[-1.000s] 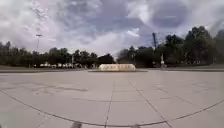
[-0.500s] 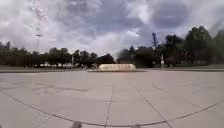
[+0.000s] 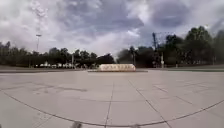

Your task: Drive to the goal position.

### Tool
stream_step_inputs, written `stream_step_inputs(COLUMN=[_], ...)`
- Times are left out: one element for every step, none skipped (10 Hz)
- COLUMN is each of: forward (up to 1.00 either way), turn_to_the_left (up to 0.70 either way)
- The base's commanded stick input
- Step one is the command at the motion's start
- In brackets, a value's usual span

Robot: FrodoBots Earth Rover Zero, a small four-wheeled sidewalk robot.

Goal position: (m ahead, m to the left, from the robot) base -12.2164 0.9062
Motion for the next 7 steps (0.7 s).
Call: stream_step_inputs(forward=[0.06, 0.06, 0.06, 0.06, 0.06, 0.06, 0.06], turn_to_the_left=[0.0, 0.0, 0.0, 0.0, 0.0, 0.0, 0.0])
